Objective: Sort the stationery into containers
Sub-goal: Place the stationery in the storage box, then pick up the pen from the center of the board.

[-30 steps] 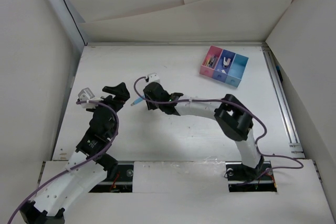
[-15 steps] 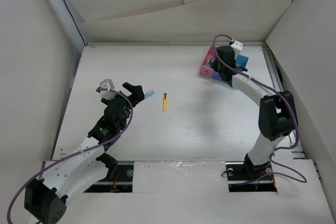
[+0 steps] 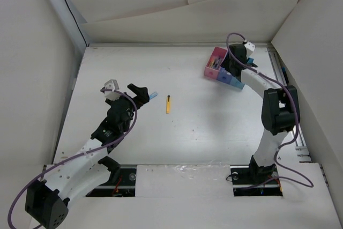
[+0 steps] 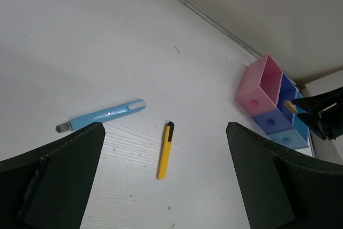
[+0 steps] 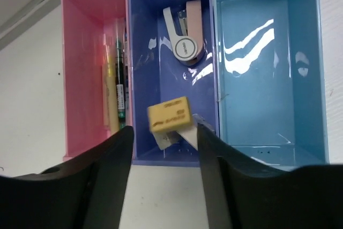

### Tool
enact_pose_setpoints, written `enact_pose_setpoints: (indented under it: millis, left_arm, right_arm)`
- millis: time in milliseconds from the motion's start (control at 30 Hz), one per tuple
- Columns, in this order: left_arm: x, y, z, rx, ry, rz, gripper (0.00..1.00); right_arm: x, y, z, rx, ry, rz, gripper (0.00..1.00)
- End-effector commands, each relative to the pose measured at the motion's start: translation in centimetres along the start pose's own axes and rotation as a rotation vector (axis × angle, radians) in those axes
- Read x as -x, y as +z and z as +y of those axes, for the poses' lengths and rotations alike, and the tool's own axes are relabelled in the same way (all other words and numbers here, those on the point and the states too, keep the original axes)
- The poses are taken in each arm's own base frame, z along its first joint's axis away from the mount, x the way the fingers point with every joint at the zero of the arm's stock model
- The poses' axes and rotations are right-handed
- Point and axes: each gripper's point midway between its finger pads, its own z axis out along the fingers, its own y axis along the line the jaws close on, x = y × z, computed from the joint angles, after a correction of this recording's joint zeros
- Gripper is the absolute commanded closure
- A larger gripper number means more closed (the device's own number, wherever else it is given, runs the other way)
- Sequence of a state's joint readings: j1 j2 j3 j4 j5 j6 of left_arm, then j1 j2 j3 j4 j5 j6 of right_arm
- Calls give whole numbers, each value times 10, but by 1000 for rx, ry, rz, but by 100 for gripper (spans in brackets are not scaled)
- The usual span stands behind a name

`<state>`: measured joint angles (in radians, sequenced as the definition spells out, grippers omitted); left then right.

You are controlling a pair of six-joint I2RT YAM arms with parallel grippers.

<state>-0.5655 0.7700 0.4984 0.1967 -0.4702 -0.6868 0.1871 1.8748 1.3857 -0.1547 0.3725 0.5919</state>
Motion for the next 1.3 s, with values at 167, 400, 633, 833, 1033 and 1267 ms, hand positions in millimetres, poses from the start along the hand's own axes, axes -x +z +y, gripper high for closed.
enact_pose_setpoints:
  millis: [167, 400, 633, 833, 1033, 1267]
  left_arm:
    - [22, 0, -20, -53, -25, -51, 4]
    - [34, -8, -16, -46, -43, -96, 4]
    - [36, -9, -14, -36, -43, -103, 4]
    - [37, -11, -16, -48, -47, -103, 4]
    - [37, -11, -16, -48, -47, -103, 4]
    - [37, -11, -16, -48, -47, -103, 4]
  right_arm:
    - [48, -50, 32, 110, 36, -101, 34]
    - [-40, -109, 118, 346, -137, 17, 89]
    - [-171, -149, 181, 464, -344, 199, 46]
    - [-225, -147, 189, 436, -448, 268, 37]
    - [-250, -141, 192, 426, -466, 307, 49]
    - [-274, -126, 180, 385, -491, 342, 57]
